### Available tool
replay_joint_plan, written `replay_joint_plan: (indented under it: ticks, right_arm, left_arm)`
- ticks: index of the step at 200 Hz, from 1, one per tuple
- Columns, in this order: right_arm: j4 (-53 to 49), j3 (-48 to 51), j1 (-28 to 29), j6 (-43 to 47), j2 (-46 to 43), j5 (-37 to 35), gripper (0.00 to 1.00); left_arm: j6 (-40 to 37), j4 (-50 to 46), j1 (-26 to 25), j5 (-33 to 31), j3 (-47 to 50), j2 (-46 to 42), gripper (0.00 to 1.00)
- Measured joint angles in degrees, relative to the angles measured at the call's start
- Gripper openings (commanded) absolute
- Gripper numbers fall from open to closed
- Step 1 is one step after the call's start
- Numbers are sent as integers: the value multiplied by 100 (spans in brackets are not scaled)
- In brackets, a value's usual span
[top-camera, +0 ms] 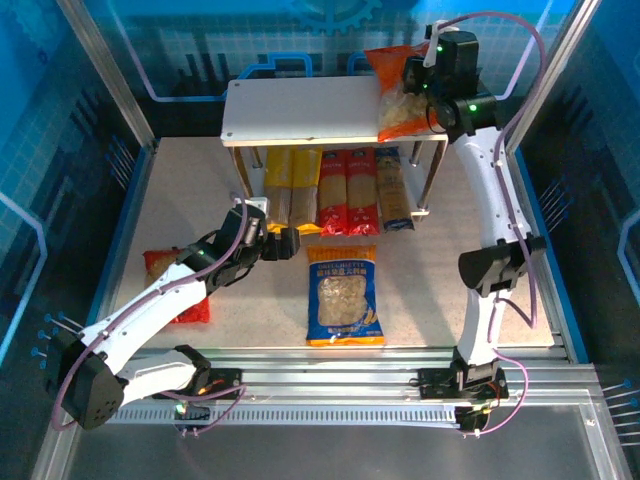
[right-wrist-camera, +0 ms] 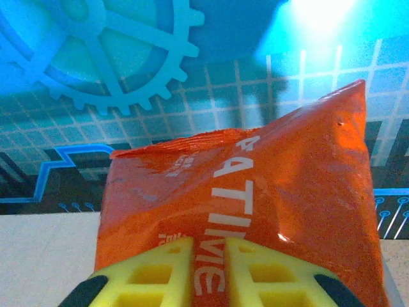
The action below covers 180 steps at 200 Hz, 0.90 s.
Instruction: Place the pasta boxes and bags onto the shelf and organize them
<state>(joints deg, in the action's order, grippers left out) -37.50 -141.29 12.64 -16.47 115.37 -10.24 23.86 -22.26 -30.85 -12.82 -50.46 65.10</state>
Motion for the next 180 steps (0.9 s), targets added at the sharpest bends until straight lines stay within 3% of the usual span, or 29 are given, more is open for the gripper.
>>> replay_joint_plan:
  ticks: [32, 50, 71, 120, 153, 180]
  right_arm:
    - [-393, -131, -13, 2, 199, -151, 23]
    - [-503, -74, -31, 15, 173, -223, 39]
    - [-496, 195, -44, 11, 24, -232, 50]
    - [-254, 1191, -229, -118, -695, 245, 52]
    - [568, 2490, -387, -481, -1705, 824, 54]
    - [1226, 2957, -407, -658, -2347, 1012, 54]
  left_arm:
    - [0, -22, 0, -42, 0, 0, 99]
    - [-2, -22, 0, -42, 0, 7, 99]
    - [0, -20, 0, -42, -17, 68, 99]
    - [0, -15, 0, -37, -85, 162, 99]
    - [0, 9, 0, -39, -83, 162, 99]
    - [-2, 57, 0, -42, -68, 136, 99]
